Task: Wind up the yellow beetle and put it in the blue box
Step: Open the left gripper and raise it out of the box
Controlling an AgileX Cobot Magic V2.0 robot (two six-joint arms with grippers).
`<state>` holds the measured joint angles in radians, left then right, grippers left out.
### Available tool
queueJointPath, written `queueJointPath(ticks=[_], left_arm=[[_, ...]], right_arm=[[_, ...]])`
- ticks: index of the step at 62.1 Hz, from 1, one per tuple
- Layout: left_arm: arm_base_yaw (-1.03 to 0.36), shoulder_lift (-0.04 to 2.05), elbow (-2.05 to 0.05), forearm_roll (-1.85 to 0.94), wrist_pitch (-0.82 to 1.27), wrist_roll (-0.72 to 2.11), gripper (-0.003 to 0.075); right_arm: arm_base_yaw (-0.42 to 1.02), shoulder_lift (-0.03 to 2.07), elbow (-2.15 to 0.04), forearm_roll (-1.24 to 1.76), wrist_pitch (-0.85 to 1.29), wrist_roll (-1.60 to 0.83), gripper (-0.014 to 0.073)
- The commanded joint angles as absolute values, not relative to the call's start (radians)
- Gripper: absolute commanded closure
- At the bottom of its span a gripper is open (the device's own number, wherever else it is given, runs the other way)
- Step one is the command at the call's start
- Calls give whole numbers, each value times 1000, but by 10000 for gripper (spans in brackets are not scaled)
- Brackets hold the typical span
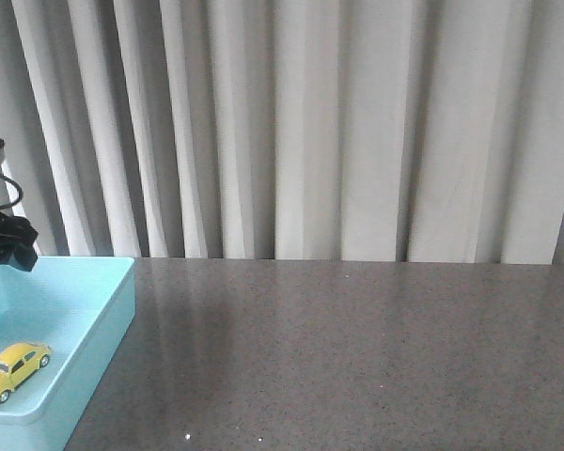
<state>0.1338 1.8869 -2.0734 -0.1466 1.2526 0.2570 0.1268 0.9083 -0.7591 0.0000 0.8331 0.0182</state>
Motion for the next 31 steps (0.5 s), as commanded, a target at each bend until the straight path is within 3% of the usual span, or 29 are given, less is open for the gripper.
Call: queueJointPath(ticks=[1,16,31], left_arm=[[128,1750,-2044,-187,1248,247,155],[128,1499,-1731,-188,1108,249,155],[128,1206,-1358,-186,760,257,155]], right_arm=[[126,899,-783,-8,784,19,71],[126,899,-783,-8,784,19,71],[126,899,-783,-8,784,19,71]])
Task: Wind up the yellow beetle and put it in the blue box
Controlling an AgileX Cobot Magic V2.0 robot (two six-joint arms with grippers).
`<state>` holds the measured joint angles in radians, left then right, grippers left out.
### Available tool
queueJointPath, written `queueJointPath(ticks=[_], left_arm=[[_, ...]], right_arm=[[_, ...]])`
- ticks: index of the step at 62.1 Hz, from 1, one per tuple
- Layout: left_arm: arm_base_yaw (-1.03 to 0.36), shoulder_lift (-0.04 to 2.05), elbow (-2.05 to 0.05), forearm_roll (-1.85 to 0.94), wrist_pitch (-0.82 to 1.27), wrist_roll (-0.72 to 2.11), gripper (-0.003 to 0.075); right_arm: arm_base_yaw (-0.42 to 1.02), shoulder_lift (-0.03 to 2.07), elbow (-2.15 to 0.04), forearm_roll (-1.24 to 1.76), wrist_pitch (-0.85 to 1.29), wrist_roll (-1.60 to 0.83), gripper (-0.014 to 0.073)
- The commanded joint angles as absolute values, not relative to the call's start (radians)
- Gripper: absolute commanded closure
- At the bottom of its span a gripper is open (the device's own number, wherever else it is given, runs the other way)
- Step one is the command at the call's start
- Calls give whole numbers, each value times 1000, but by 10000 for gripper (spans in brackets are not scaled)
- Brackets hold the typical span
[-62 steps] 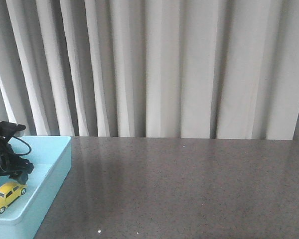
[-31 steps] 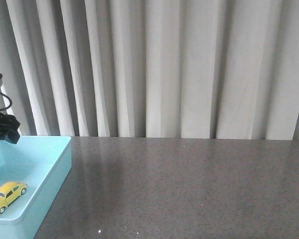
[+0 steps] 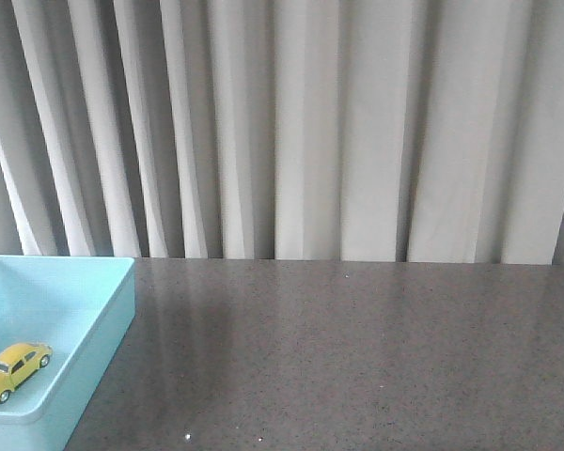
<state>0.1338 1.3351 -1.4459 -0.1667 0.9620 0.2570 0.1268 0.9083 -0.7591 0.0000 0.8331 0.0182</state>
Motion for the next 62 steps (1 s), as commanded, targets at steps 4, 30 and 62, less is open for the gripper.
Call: queueJointPath(ticks=[4,30,62], left_arm=[[128,1124,-1249,-186,636,256,155],[-120,701,-745,-198,450,256,155],[-206,640,-638,193,557,-197,227]], right_arm=[[126,899,-783,-8,784,19,71],[126,899,-783,-8,784,19,71],[126,899,-783,-8,782,19,78]])
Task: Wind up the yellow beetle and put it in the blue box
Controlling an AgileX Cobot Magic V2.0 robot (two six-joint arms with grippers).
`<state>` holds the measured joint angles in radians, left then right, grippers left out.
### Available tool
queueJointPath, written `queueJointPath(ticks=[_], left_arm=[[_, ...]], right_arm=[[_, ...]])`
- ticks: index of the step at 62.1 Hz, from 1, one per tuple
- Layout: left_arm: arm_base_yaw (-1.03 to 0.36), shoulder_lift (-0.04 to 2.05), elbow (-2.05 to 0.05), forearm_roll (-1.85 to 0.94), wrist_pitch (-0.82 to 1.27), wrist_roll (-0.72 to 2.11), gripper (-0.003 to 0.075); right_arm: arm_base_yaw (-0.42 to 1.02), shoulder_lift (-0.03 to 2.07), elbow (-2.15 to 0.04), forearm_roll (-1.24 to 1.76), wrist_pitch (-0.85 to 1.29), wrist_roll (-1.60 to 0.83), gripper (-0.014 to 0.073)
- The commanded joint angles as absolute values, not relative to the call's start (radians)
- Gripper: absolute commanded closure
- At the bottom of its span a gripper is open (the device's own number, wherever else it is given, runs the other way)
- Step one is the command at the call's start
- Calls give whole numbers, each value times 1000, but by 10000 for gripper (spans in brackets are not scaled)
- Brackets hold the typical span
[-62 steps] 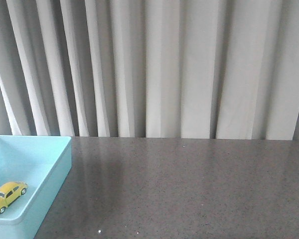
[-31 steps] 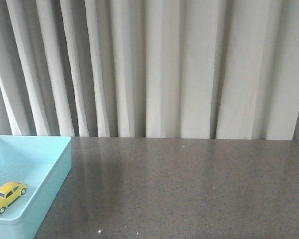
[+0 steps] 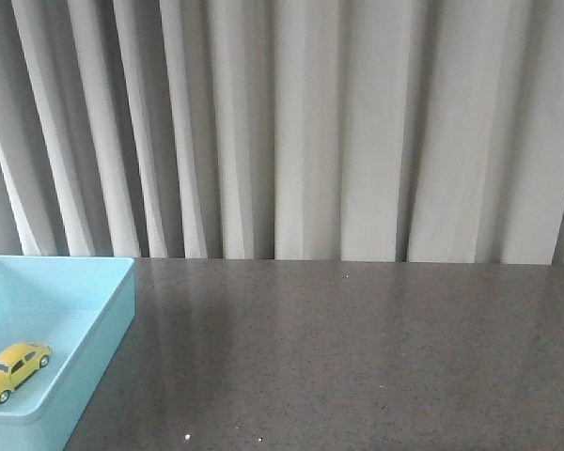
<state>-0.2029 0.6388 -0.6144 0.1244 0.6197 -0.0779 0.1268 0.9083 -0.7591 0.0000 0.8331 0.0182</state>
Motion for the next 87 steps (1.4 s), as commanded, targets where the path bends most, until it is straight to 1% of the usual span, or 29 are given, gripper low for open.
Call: queueJointPath(ticks=[1,7,16,22,27,32,35,74,80,87], left_arm=[[-206,640,-638,201,557,-206,235],[-206,640,-638,241,557,-233,314],[-206,640,-638,238,557,-233,471],[-206,640,-638,238,557,-233,590],[-206,640,-638,238,557,-233,664],[-206,640,-638,238,554,-233,725],[-206,640,-638,238,549,-233,728],[-206,625,-619,226,530,-231,727],[-175,560,-546,190,459,-213,727],[-106,436,-406,162,289,-213,727]], right_arm=[[126,899,-783,-8,782,19,83],[126,899,-783,-8,782,19,136],[126,899,-783,-7,782,19,297],[126,899,-783,0,779,19,416],[126,899,-783,8,779,19,505],[126,899,-783,9,779,19,576],[126,899,-783,9,779,19,608],[126,899,-783,8,780,19,601],[126,899,-783,8,780,19,601],[126,899,-783,9,780,19,601]])
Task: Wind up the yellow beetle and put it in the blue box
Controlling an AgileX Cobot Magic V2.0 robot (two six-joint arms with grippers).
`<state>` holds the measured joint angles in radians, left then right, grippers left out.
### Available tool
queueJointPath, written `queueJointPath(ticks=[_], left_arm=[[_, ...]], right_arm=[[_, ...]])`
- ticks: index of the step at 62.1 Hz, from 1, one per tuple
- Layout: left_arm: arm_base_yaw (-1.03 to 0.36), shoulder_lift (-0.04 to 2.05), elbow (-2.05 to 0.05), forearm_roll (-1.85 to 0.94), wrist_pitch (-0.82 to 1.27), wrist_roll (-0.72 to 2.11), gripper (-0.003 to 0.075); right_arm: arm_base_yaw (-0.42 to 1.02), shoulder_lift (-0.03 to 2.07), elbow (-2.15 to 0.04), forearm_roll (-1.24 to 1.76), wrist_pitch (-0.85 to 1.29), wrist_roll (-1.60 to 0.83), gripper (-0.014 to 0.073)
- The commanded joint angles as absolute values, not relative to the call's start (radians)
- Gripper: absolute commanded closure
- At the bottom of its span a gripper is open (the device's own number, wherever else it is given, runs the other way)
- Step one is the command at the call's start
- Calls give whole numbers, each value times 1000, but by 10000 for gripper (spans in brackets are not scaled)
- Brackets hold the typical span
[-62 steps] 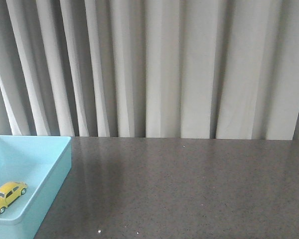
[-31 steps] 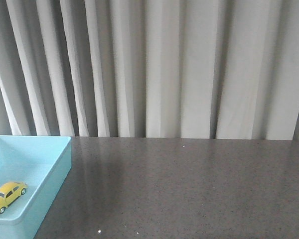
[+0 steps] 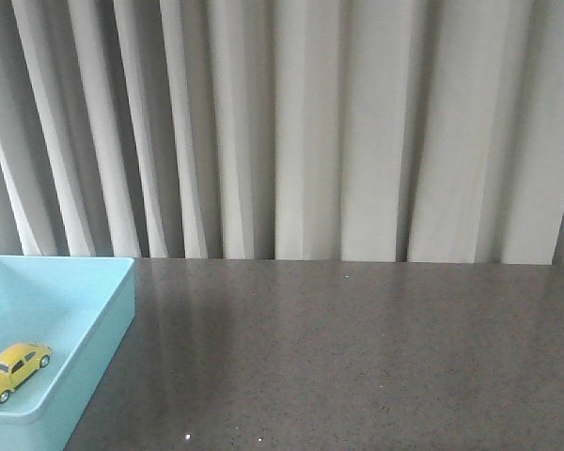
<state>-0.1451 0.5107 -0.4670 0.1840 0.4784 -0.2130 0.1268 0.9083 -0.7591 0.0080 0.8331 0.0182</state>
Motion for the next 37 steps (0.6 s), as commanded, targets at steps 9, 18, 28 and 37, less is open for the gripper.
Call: queueJointPath(ticks=[9,18,28,37], left_arm=[[-32,275,-231,151,139,-214,727],[-11,128,-111,151,40,-213,726],[-11,17,-14,146,-21,-196,726],[-12,-27,18,0,-38,-39,726]], right_arm=[[126,899,-783,8,780,19,601],[126,899,-783,8,780,19,601],[126,899,-783,8,780,19,601],[126,899,-783,8,781,19,601]])
